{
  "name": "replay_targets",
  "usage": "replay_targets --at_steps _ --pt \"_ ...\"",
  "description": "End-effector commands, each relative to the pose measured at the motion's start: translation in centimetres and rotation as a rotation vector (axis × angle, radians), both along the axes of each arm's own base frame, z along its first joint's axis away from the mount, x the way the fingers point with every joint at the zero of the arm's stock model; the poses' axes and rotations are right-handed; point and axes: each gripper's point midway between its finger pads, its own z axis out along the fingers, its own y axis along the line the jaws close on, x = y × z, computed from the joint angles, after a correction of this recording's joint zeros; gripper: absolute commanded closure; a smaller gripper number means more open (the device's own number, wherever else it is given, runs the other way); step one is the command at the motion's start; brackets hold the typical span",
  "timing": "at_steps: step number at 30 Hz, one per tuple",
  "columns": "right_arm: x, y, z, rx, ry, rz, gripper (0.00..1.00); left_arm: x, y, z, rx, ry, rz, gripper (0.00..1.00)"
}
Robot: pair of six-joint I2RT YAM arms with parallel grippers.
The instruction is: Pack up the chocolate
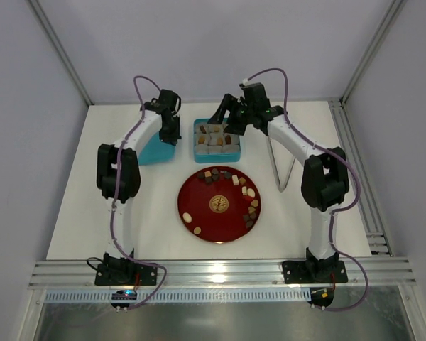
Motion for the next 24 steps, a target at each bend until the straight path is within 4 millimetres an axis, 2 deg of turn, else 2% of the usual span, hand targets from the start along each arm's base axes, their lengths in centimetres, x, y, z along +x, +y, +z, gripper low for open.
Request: replay_targets --at_steps 1,4,5,7,8,9,11,12,24 --pt "1.2 4.0 3.0 0.140 -0.031 0.012 0.21 0.3 -0.3 3.0 -0.049 -0.071 0.001 1.00" --pt "1.9 5.1 2.9 0.198 -0.012 -0.002 0.25 0.2 -0.2 3.5 -0.051 -0.079 0.002 1.00" --pt "2.3 5.3 2.3 0.207 -0.001 -0.007 0.25 0.2 -0.1 3.6 -0.050 -0.081 0.005 1.00" --pt "2.9 6.0 2.5 0.235 -0.004 -0.013 0.26 -0.1 -0.5 3.8 -0.076 -0.078 -0.008 1.00" --pt "3.0 6.5 1.8 0.233 0.007 -0.008 0.26 -0.2 -0.5 3.9 -0.078 -0.077 -0.010 1.00" --pt "3.3 6.9 2.4 0.249 -0.004 -0.009 0.27 -0.3 -0.5 3.9 -0.078 -0.076 -0.012 1.00" --pt "3.6 7.7 1.7 0.261 0.014 -0.008 0.28 -0.4 -0.5 4.0 -0.083 -0.078 -0.016 1.00" --pt "3.8 8.1 2.0 0.275 0.005 -0.005 0.30 -0.5 -0.5 4.1 -0.083 -0.078 -0.016 1.00" --pt "4.5 11.9 -0.1 0.334 0.046 -0.002 0.34 -0.8 -0.6 5.0 -0.118 -0.085 -0.024 1.00"
